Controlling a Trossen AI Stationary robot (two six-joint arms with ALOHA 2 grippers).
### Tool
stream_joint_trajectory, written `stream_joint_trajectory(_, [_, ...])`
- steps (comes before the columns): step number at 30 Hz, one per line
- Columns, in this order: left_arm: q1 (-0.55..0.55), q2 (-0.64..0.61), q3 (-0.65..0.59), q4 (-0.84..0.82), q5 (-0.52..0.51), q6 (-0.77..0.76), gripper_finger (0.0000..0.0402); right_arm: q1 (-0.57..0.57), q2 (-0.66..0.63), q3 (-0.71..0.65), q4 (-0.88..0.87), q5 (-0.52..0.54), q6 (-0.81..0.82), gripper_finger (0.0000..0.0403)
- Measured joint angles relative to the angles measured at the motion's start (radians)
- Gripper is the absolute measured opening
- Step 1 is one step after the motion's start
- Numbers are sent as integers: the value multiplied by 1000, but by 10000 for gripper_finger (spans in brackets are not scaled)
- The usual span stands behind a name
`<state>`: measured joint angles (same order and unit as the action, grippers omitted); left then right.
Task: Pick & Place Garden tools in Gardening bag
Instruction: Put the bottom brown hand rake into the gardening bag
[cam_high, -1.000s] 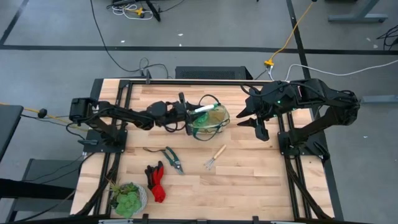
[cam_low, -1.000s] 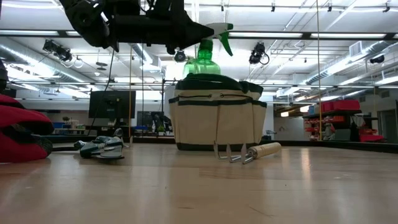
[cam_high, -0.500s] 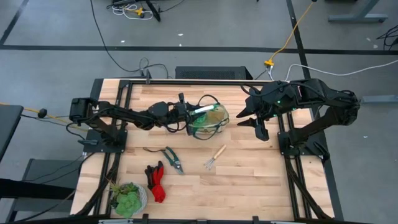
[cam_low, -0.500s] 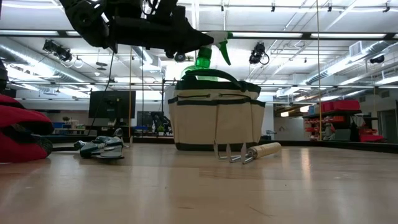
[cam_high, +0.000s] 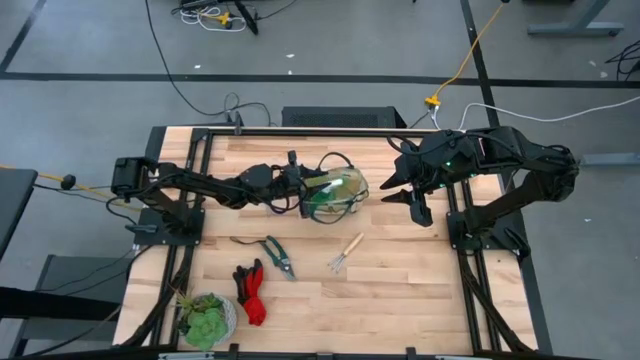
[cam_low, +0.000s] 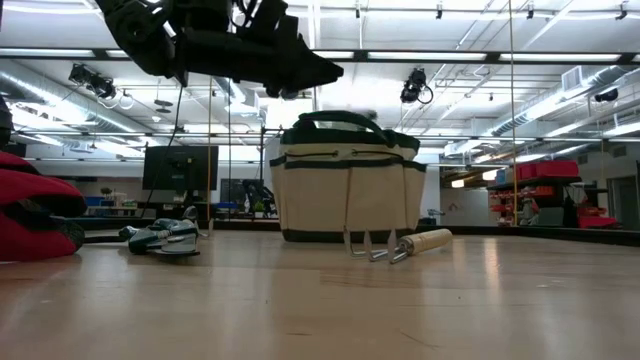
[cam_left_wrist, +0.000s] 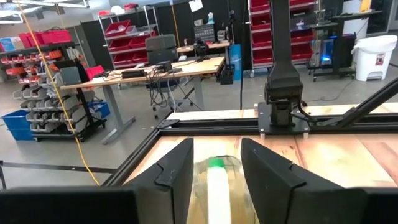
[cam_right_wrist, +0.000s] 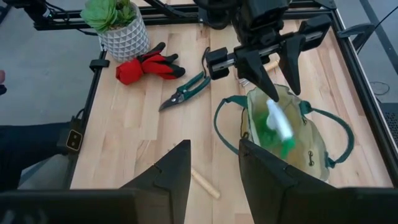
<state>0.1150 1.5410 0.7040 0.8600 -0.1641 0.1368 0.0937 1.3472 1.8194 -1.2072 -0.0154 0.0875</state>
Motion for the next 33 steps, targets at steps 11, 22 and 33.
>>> stream_joint_trajectory(11, [0,0,0,-7,-39,-29,200,0,0,0,0,0,2,135])
stream_joint_trajectory(22, [-2,-23,0,-26,-57,-13,230,0,0,0,0,0,-1,135])
stream_joint_trajectory(33, [-35,-194,1,-240,-56,-21,167,0,0,0,1,58,-89,135])
